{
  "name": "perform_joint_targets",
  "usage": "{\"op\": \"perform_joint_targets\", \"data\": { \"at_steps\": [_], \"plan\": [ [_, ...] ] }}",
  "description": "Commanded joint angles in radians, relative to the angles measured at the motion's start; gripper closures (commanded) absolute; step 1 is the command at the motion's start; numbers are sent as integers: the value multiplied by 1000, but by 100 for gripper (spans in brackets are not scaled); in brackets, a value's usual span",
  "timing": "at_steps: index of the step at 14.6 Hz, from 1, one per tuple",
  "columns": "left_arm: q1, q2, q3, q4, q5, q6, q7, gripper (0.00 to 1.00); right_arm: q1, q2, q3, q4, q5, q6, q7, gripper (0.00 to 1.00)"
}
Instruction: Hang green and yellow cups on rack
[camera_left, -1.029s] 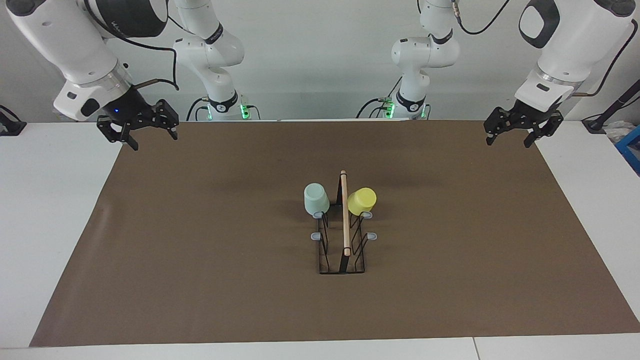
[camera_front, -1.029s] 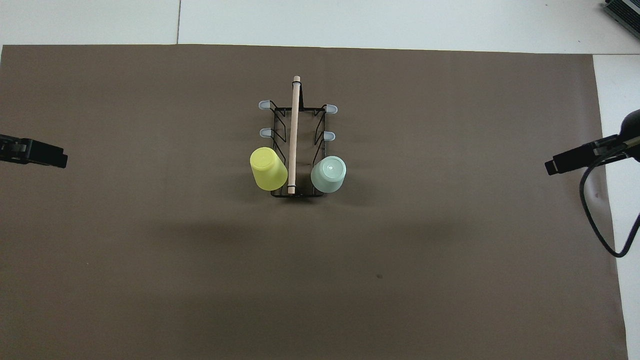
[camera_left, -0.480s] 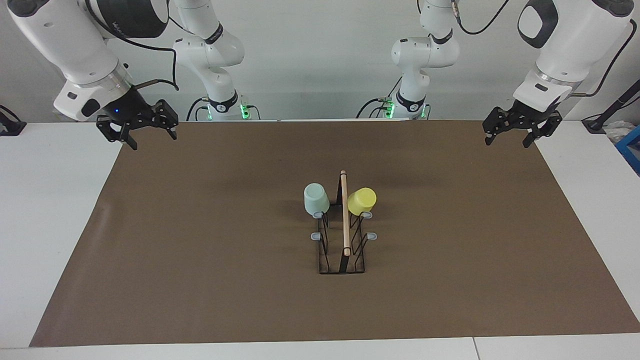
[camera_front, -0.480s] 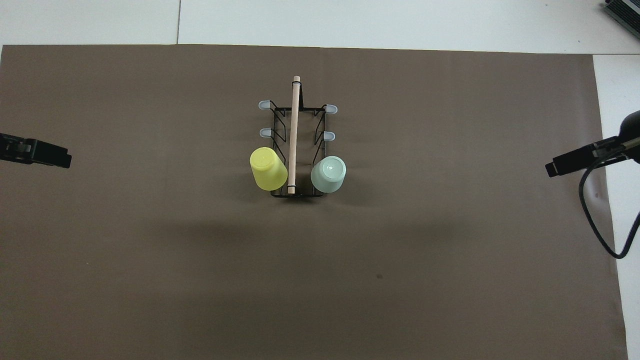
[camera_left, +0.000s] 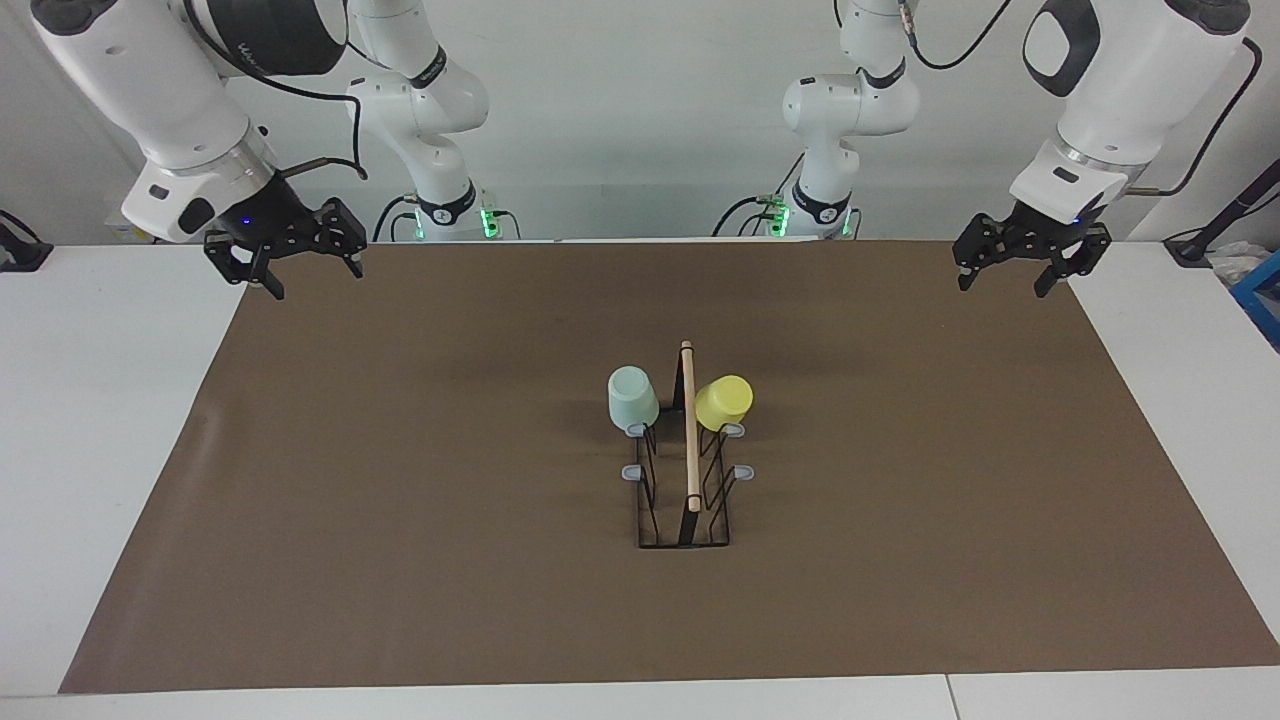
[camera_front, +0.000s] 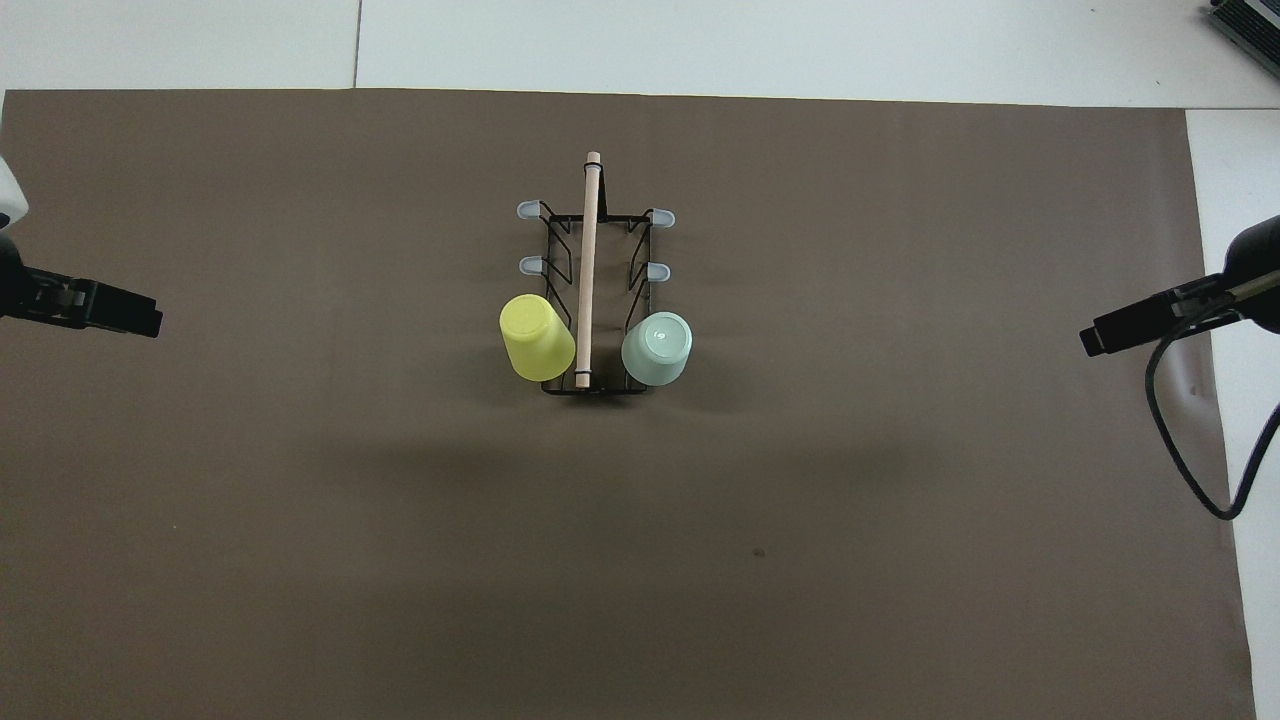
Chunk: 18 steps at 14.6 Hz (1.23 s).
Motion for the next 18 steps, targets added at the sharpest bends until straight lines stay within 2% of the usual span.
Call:
{"op": "perform_joint_targets", "data": {
  "at_steps": [1, 18],
  "plan": [
    [-10, -12, 8, -11, 3, -4, -1, 0, 6, -9, -3, -6, -25, -14, 22, 0],
    [-5, -19, 8, -26, 3, 11, 3, 0, 4, -10, -8, 0, -25, -23, 10, 0]
  ]
}}
